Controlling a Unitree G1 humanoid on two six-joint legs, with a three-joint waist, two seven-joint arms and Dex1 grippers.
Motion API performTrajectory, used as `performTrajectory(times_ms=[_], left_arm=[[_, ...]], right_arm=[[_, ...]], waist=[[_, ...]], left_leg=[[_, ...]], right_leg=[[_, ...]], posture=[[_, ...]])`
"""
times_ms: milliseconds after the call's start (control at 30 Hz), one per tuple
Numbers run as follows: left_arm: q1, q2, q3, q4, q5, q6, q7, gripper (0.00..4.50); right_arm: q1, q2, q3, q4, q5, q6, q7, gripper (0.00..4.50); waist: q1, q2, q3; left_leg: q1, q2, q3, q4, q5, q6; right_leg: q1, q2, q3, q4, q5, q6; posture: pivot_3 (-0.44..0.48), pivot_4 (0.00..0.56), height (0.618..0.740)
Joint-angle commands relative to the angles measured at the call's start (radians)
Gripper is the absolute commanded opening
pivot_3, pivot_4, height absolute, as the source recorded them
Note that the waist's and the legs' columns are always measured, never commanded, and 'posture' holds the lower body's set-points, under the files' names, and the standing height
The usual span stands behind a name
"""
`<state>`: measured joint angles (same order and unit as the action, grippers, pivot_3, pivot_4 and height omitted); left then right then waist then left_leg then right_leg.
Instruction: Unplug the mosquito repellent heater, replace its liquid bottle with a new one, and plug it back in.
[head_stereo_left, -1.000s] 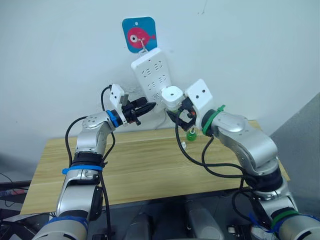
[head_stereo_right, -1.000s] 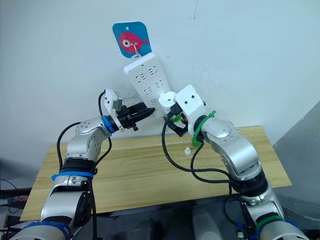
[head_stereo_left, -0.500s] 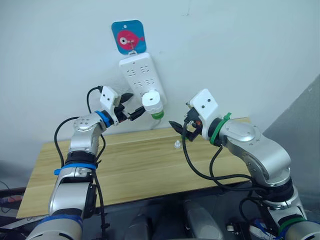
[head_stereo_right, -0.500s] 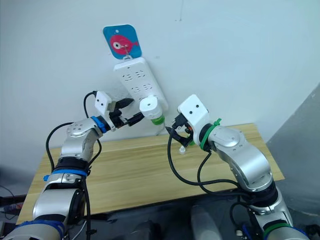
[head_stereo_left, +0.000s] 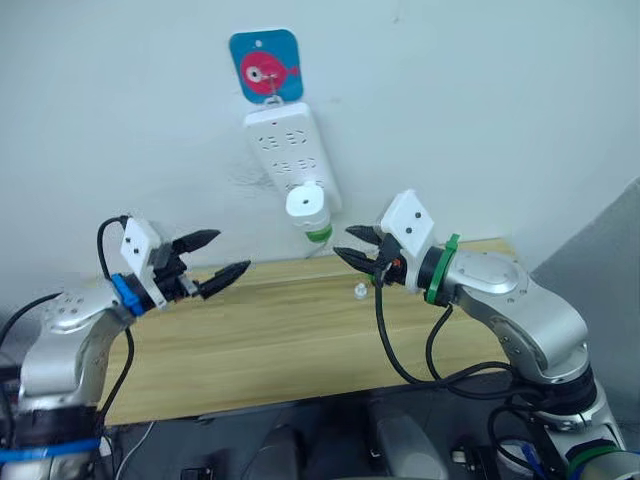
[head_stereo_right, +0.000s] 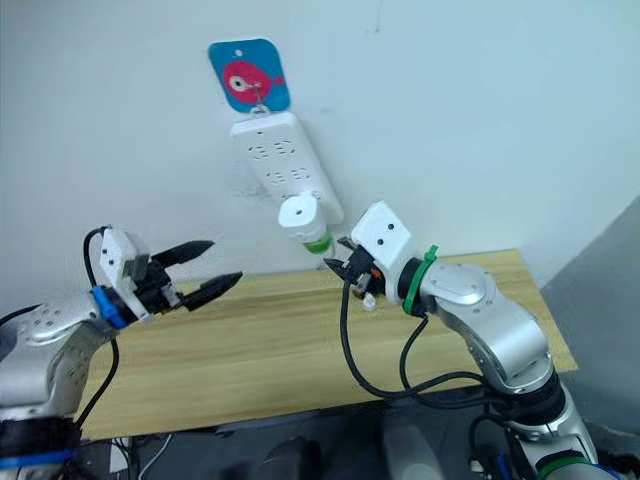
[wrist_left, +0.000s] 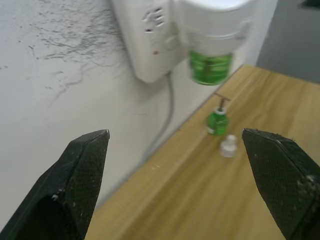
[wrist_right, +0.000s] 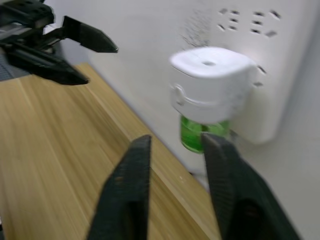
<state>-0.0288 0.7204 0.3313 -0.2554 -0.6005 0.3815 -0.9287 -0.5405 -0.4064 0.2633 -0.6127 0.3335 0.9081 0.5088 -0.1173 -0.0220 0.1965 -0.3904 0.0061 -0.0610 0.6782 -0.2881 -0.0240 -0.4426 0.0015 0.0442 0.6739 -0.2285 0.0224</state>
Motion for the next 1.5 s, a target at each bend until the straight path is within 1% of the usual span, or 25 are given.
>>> performTrajectory(times_ms=[33,67,133,200,333,400,800,1200,1500], left_arm=[[0.106,0.001,0.050,-0.209,-0.081,0.052,0.025,4.50],[0.126,-0.002,0.052,-0.239,-0.091,0.057,0.034,4.50],[0.166,-0.017,0.048,-0.310,-0.109,0.058,0.053,4.50],[0.183,-0.029,0.042,-0.351,-0.124,0.067,0.078,4.50],[0.192,-0.043,0.026,-0.390,-0.137,0.073,0.102,4.50],[0.192,-0.044,0.022,-0.398,-0.142,0.073,0.103,4.50],[0.152,-0.038,-0.018,-0.399,-0.155,0.070,0.119,4.50],[0.102,-0.039,-0.060,-0.373,-0.136,0.058,0.114,4.50],[0.075,-0.039,-0.073,-0.349,-0.124,0.054,0.107,4.50]], right_arm=[[-0.018,0.016,0.019,0.009,-0.010,-0.063,0.011,0.13],[-0.022,0.020,0.024,0.020,-0.013,-0.072,0.012,0.02],[-0.037,0.038,0.046,0.057,-0.033,-0.095,0.005,0.02],[-0.053,0.058,0.062,0.092,-0.054,-0.118,-0.004,0.02],[-0.080,0.102,0.068,0.150,-0.095,-0.149,-0.039,0.02],[-0.086,0.114,0.066,0.171,-0.117,-0.159,-0.055,0.02],[-0.078,0.119,0.060,0.207,-0.185,-0.167,-0.081,0.02],[-0.086,0.114,0.075,0.246,-0.264,-0.167,-0.097,0.02],[-0.094,0.123,0.048,0.269,-0.282,-0.176,-0.117,0.02]], waist=[[0.015,0.000,0.000],[0.025,0.000,0.000],[0.039,-0.001,-0.001],[0.048,-0.001,-0.001],[0.059,-0.003,-0.002],[0.061,-0.003,-0.002],[0.061,-0.004,-0.003],[0.061,-0.004,-0.003],[0.060,-0.004,-0.003]], left_leg=[[0.000,-0.001,0.000,0.000,0.001,-0.001],[0.001,-0.001,0.001,0.000,0.001,-0.002],[0.003,-0.002,0.001,0.000,0.002,-0.003],[0.007,-0.003,0.003,0.000,0.002,-0.003],[0.008,-0.003,0.008,0.000,0.002,-0.003],[0.008,-0.003,0.008,0.000,0.002,-0.003],[0.008,-0.003,0.009,0.000,0.002,-0.003],[0.008,-0.003,0.009,0.000,0.002,-0.003],[0.008,-0.003,0.009,0.000,0.002,-0.003]], right_leg=[[0.000,-0.001,0.000,0.000,0.000,0.000],[0.001,-0.001,0.000,0.000,0.000,0.000],[0.003,-0.001,0.000,-0.001,0.000,0.000],[0.006,-0.001,-0.001,0.000,-0.003,0.004],[0.006,0.000,0.000,0.000,-0.002,0.003],[0.005,0.000,0.000,0.000,0.000,0.000],[0.005,0.000,0.000,0.000,0.000,0.000],[0.006,0.000,0.000,0.000,0.000,0.000],[0.006,0.000,0.000,0.002,0.000,0.000]], posture=[[-0.037,0.138,0.740],[-0.031,0.138,0.740],[-0.027,0.139,0.740],[-0.023,0.139,0.740],[-0.018,0.137,0.740],[-0.018,0.137,0.740],[-0.024,0.135,0.740],[-0.030,0.136,0.740],[-0.032,0.136,0.740]])
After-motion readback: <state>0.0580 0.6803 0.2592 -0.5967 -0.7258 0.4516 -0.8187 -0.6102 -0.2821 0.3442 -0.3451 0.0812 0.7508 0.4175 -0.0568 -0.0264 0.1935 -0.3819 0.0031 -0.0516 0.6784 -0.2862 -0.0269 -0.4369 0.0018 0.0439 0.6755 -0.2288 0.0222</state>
